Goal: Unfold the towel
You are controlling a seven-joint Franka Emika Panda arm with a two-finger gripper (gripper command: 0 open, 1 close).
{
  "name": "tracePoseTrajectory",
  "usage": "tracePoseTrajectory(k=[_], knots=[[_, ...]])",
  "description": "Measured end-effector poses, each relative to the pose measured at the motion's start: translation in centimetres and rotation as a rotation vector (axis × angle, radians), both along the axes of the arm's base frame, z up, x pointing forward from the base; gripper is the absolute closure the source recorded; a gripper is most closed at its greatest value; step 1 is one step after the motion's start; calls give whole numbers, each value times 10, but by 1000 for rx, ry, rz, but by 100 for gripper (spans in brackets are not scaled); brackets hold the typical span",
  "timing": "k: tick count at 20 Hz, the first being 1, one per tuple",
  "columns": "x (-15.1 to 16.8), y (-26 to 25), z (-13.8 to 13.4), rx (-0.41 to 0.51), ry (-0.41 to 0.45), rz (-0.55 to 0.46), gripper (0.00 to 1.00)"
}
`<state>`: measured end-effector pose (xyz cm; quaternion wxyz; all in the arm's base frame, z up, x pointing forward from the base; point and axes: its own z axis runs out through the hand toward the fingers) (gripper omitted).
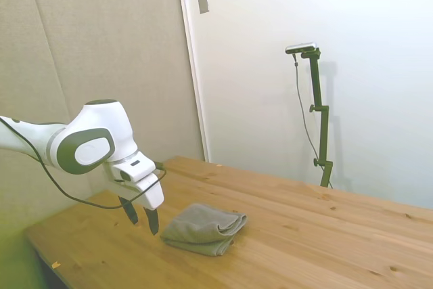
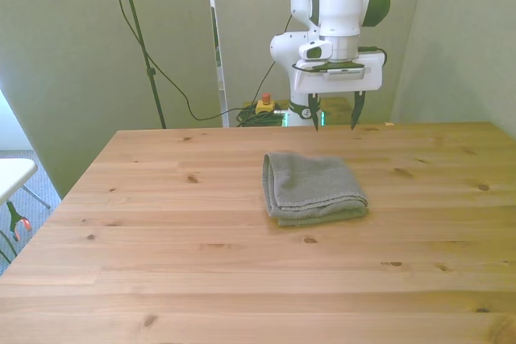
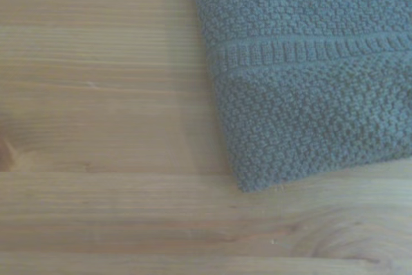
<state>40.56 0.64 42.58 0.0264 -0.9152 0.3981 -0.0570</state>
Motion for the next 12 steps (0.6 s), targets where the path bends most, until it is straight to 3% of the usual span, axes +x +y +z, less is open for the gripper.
tracePoseTrajectory(k=[4,8,12], knots=[[7,-19,9,16,-23,-42,0],[19,-128,24,54,-87,-183,0],[25,-225,18,147,-141,-254,0]])
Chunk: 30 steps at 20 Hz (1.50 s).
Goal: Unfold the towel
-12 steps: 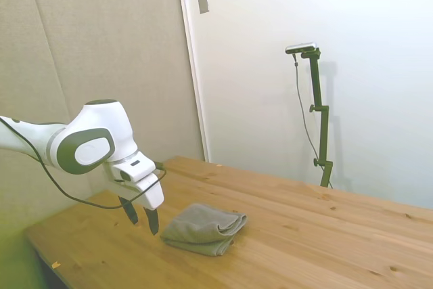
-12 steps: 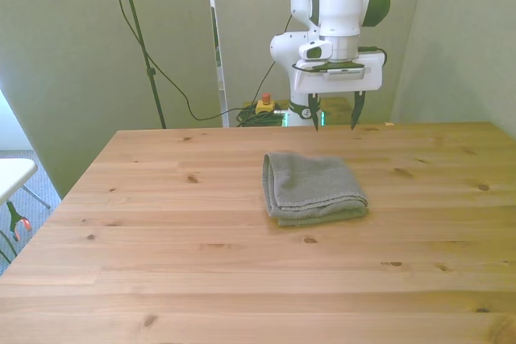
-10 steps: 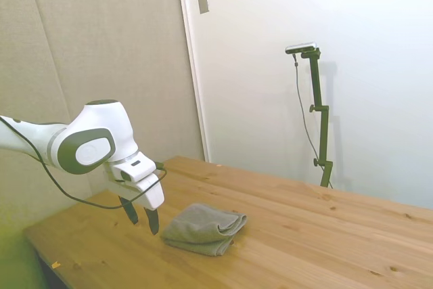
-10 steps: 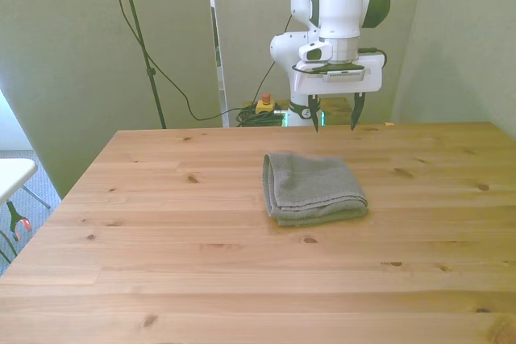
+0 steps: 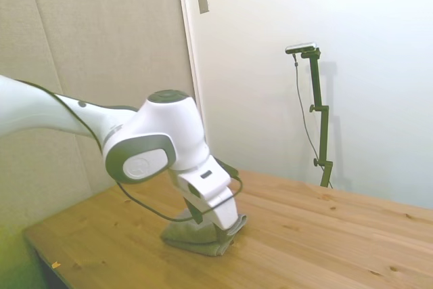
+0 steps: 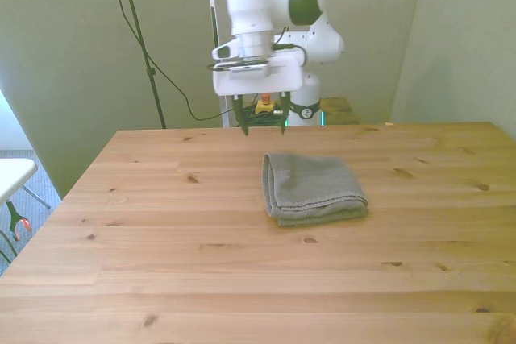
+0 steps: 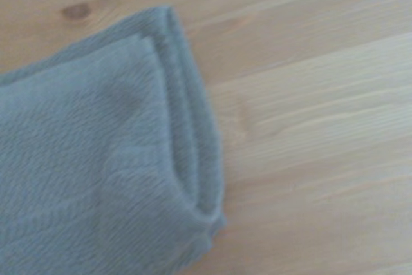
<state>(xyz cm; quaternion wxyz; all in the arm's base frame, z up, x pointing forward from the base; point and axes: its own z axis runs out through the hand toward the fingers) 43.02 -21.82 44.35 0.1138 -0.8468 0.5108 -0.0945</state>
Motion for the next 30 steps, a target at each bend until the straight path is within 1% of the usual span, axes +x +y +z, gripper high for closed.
tracePoseTrajectory(k=[2,4,8,11,14,17,18,24,30], knots=[[7,-25,-8,36,-33,-13,0],[17,-35,-22,68,-65,-10,0],[34,-33,-42,137,-126,50,0],[36,-28,-45,181,-159,115,0],[33,-20,-50,268,-144,179,0],[33,-14,-57,311,-122,203,0],[35,-12,-59,315,-121,207,100],[48,-1,-72,351,-116,251,100],[55,-2,-74,380,-105,278,100]])
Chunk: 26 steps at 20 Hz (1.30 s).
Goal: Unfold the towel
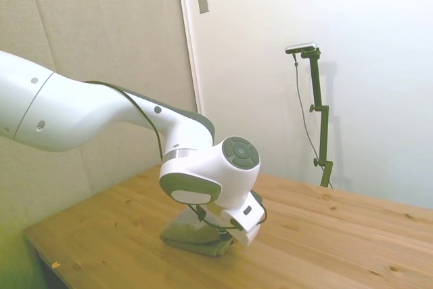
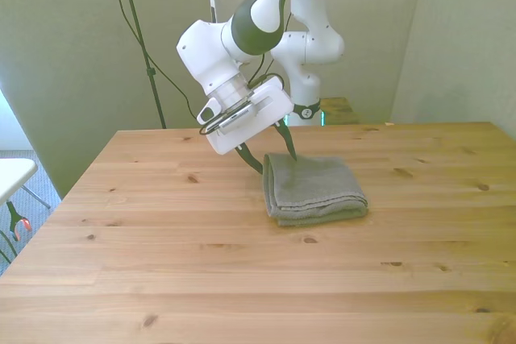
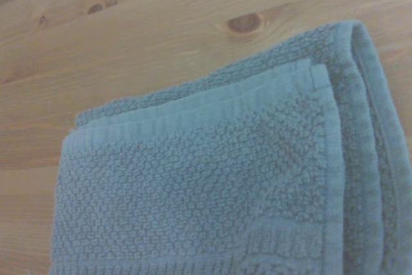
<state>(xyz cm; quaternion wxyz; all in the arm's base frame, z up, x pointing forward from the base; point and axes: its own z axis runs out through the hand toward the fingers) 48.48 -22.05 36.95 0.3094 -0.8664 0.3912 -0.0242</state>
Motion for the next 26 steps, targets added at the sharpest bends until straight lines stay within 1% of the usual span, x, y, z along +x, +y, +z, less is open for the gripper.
tracePoseTrajectory(k=[3,9,12,15,19,22,24,26], knots=[[1,-1,2,16,2,19,100],[4,-5,4,26,4,28,100],[3,-4,10,44,-3,63,100],[1,2,23,55,-31,114,100],[-2,18,39,62,-92,233,100],[-1,36,48,80,-119,319,100],[1,50,57,76,-140,361,100],[3,69,67,70,-176,432,100]])
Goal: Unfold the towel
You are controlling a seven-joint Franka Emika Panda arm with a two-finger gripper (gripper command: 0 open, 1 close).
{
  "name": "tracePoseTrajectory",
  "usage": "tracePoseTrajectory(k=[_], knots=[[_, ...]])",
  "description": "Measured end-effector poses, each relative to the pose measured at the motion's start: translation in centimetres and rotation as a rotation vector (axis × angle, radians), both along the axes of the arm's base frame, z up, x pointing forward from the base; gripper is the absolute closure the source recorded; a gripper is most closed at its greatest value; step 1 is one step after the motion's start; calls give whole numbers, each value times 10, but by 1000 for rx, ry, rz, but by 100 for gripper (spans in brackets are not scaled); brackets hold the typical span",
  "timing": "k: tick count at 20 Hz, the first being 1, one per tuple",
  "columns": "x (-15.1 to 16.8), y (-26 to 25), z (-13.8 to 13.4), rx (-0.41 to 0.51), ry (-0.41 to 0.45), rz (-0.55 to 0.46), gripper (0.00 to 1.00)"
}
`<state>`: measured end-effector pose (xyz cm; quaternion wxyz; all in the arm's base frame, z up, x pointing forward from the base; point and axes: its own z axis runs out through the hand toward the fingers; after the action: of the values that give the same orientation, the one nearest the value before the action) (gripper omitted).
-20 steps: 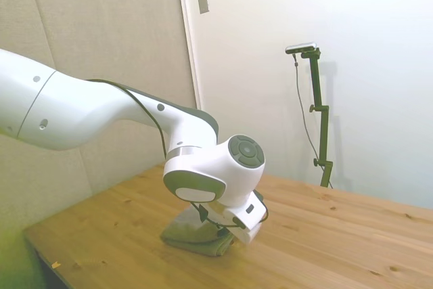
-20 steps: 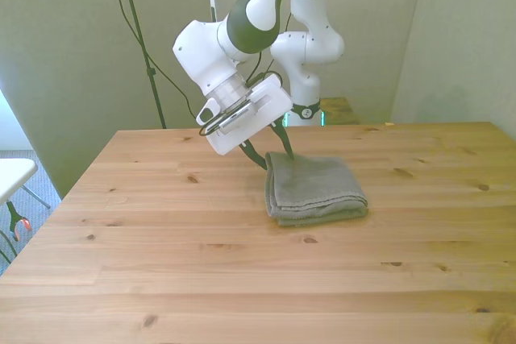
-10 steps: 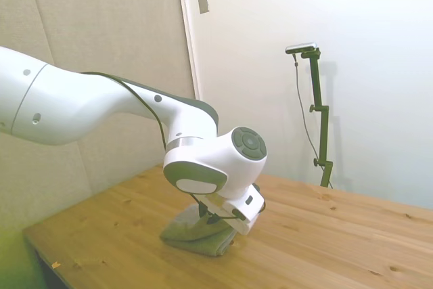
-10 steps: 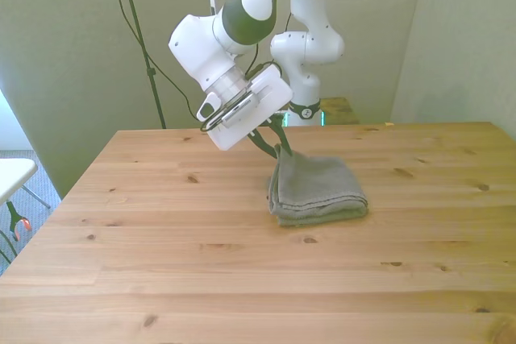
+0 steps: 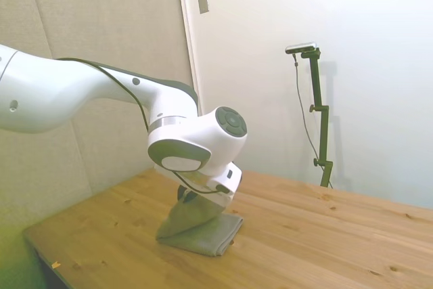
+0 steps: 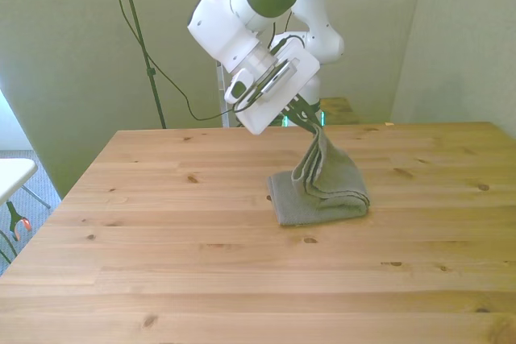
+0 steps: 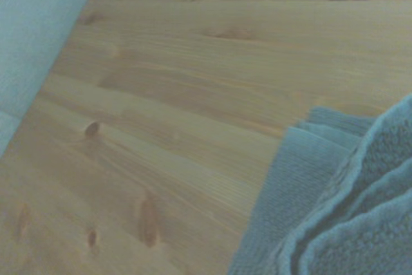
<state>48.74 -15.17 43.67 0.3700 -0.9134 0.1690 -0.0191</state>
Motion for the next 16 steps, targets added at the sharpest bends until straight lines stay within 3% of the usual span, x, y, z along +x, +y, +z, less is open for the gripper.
tracePoseTrajectory(k=[6,11,12,16], knots=[[-6,63,19,-12,-67,163,100],[-10,105,13,-34,-121,287,100],[-12,112,11,-40,-132,306,0],[-17,133,7,-42,-134,353,0]])
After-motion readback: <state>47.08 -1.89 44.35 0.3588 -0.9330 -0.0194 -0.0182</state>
